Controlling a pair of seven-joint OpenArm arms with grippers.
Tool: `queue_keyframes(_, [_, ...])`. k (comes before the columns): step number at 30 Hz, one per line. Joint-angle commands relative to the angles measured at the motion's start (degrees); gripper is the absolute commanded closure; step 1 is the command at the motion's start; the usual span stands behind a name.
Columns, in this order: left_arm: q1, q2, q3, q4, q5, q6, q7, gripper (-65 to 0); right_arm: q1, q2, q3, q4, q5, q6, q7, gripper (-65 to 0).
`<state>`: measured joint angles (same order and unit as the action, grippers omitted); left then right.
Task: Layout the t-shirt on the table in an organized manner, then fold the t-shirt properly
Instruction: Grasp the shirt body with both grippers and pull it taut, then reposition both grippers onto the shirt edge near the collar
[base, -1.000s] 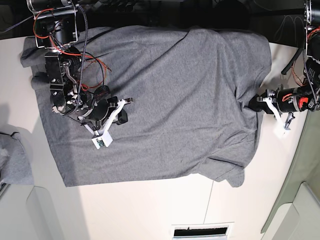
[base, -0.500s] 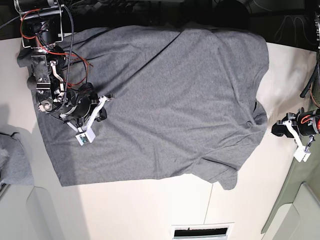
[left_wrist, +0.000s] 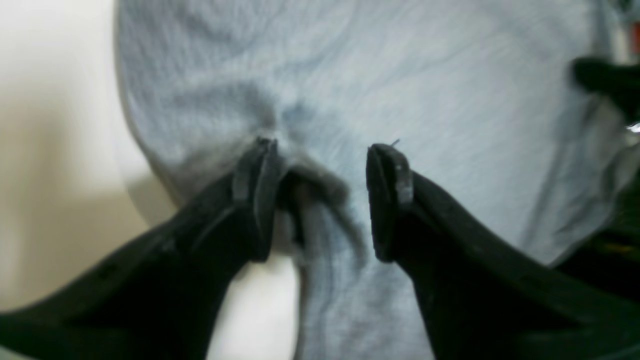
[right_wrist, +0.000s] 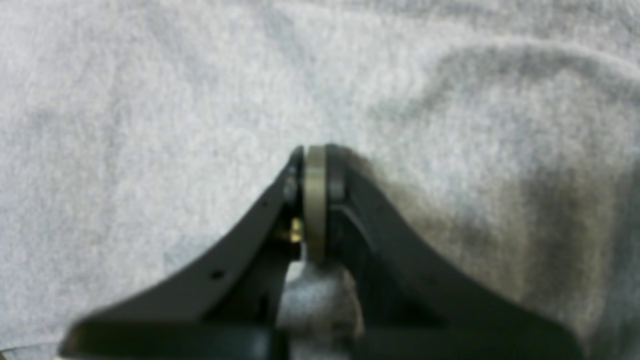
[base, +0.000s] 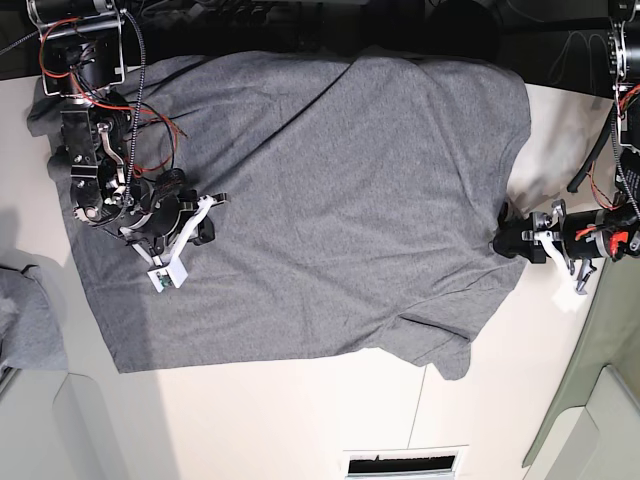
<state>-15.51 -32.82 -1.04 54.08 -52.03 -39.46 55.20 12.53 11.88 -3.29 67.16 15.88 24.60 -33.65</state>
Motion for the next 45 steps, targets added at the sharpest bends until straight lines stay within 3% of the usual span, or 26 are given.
queue_keyframes(1, [-1.11, -1.11, -0.37, 0.66, 0.83, -0.54, -2.75, -31.6, 1.11, 0.28, 0.17, 0.70, 0.70, 0.04, 0.87, 0.0])
queue_keyframes(5, [0.28, -0.31, -0.37, 0.66, 9.22, -0.54, -9.64, -30.7, 1.05, 0.31, 0.17, 0.70, 0.70, 0.04, 0.83, 0.0])
queue_keyframes(6, [0.55, 0.04, -0.37, 0.66, 10.47, -0.54, -10.64, -26.1, 1.07, 0.31, 0.17, 0.70, 0.70, 0.04, 0.85, 0.0])
queue_keyframes(9, [0.90, 0.66, -0.37, 0.66, 13.84, -0.54, -13.07, -0.3, 1.11, 0.31, 0.17, 0.70, 0.66, 0.04, 0.85, 0.0])
queue_keyframes(14, [0.87, 0.57, -0.37, 0.66, 18.84, -0.04, -18.53, 0.0, 1.09, 0.35, 0.17, 0.70, -1.01, 0.02, 0.87, 0.0])
queue_keyframes(20, [-0.39, 0.59, -0.37, 0.66, 25.09, 6.21, -20.33, 0.0, 1.77, 0.50, 1.25, 0.70, -4.76, -3.80, 1.75, 0.0])
queue_keyframes(24, [-3.43, 0.42, -0.37, 0.66, 25.03, 7.13, -20.24, 0.0, 2.58, 0.46, 3.48, 1.25, -3.30, -3.82, 1.70, 0.0])
queue_keyframes(26, [-4.90, -0.15, -0.37, 0.76, 23.63, 7.13, -19.19, 0.0, 2.56, 0.46, 4.72, 2.47, -1.40, -3.78, 1.01, 0.0])
queue_keyframes(29, [-5.73, -2.40, -0.39, 2.91, 16.81, 6.56, -15.87, 0.0, 2.10, 0.48, 6.69, 5.18, 0.85, -3.65, -2.47, 0.0])
queue_keyframes(32, [-4.87, -4.83, -0.39, 7.28, 8.70, 2.67, -11.47, 0.0, -0.09, 0.50, 9.14, 8.70, 1.77, -1.49, -4.04, 0.0])
queue_keyframes(35, [-3.26, -5.86, -0.39, 11.65, -1.46, -0.54, -3.48, -6.0, -2.89, 0.55, 11.10, 11.23, 2.78, -0.15, -5.66, 0.0])
queue_keyframes(37, [-1.05, -5.95, -0.39, 14.51, -7.02, -0.54, 0.61, -6.3, -5.09, 0.55, 11.78, 12.57, 4.17, -0.07, -5.99, 0.0])
queue_keyframes(40, [3.32, -5.95, -0.39, 17.70, -6.75, -0.54, 0.20, -6.7, -8.63, 0.52, 11.87, 13.99, 4.98, 0.28, -5.99, 0.0])
queue_keyframes(41, [4.48, -5.95, -0.39, 18.01, -6.05, -0.54, -1.11, -10.5, -9.64, 0.55, 11.87, 14.25, 4.96, 0.28, -5.95, 0.0])
queue_keyframes(44, [6.62, -5.92, -0.39, 17.94, -2.34, -0.54, -5.16, -33.5, -11.65, 0.70, 11.87, 14.43, 5.38, 1.51, -5.84, 0.0])
queue_keyframes(45, [6.99, -5.95, -0.39, 17.94, -1.09, -0.54, -6.12, -38.2, -12.11, 0.79, 11.87, 14.43, 5.49, 2.34, -5.84, 0.0])
